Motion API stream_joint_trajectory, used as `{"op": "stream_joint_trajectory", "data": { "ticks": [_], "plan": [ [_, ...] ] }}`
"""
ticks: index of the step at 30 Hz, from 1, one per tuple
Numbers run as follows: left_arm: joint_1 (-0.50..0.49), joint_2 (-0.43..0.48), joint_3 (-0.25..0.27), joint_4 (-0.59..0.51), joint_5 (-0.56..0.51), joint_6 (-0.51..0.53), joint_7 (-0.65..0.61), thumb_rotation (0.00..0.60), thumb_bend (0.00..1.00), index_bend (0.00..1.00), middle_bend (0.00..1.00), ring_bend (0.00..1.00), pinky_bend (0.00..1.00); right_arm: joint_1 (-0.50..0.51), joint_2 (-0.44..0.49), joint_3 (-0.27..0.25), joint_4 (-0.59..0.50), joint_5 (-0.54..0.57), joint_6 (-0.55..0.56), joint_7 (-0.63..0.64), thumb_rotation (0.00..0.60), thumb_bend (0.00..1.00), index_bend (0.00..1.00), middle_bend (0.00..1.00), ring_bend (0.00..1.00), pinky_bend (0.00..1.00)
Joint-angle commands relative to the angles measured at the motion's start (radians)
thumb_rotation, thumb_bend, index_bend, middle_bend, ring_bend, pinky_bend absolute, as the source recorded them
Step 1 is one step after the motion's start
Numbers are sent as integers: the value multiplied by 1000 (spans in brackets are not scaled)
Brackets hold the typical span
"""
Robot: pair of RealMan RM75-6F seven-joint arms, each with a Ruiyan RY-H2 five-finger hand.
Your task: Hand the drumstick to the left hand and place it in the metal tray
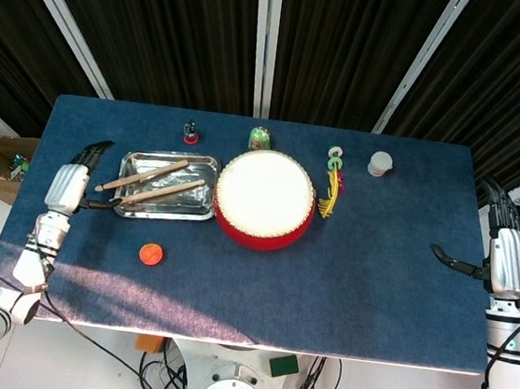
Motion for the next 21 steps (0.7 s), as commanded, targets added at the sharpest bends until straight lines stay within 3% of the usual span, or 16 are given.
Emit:
{"op": "stream_joint_trajectory", "data": {
  "ticks": [1, 8, 14, 21],
  "plan": [
    [90, 220, -17, -253, -29, 84, 143, 600, 60, 88, 85, 89, 183, -11, 52, -43, 36, -30, -48, 0, 600, 121, 0, 86, 1, 90],
    [243, 517, 20, -660, -74, 159, 384, 600, 93, 119, 88, 92, 183, -65, 45, -124, 178, -172, 26, 7, 600, 176, 0, 99, 2, 89],
    [347, 570, 72, -809, -25, 281, 486, 600, 92, 119, 88, 92, 183, -117, 3, -177, 245, -221, 85, 29, 600, 176, 0, 80, 0, 77],
    [421, 579, 138, -920, 40, 332, 572, 600, 92, 119, 88, 92, 183, -148, -13, -215, 266, -245, 101, 43, 600, 176, 0, 79, 0, 69]
  ]
}}
